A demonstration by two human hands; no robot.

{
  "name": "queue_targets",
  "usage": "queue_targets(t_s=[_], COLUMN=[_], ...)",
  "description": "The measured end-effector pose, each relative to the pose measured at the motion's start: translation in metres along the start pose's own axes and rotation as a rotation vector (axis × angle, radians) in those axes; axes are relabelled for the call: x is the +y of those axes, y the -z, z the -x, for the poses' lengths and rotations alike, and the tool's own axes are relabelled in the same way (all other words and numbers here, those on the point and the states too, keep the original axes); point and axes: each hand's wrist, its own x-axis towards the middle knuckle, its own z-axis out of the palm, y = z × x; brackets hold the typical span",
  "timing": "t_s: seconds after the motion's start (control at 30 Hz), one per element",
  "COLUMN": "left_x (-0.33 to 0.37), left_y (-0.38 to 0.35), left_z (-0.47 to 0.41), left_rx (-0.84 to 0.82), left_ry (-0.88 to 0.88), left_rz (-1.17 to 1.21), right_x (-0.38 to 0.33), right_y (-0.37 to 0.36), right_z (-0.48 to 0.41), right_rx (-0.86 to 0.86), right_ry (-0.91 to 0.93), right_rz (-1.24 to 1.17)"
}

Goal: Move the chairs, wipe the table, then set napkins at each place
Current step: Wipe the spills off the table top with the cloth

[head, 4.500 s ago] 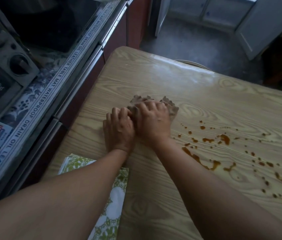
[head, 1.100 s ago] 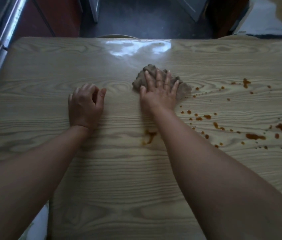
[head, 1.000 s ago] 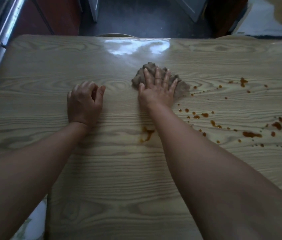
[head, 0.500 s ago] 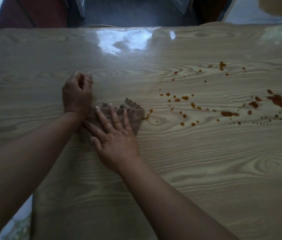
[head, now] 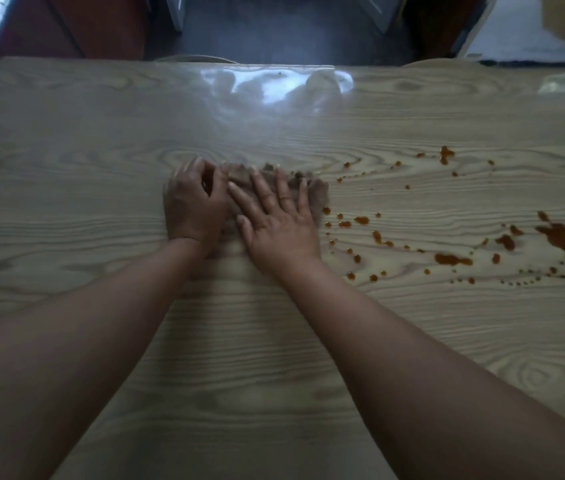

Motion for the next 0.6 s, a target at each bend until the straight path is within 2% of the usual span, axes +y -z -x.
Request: queue_targets(t_s=[0.13, 0.33, 0.6], left_x=[0.003, 0.002, 0.004], left_y=[-0.004, -0.006, -0.006], left_z=[0.003, 0.003, 0.005], left_rx=[-0.013, -0.009, -0.015], left_ry=[-0.083, -0.107, -0.123], left_rz=[-0.199, -0.244, -0.237], right_x=[0.021, 0.042, 0.035], right_y=[0.009, 0.021, 0.023], right_z=[-0.048, -0.095, -0.063], right_rx=[-0.019, -0.065, -0.098], right_ry=[-0.101, -0.232, -0.241], right_rz=[-0.026, -0.055, -0.102])
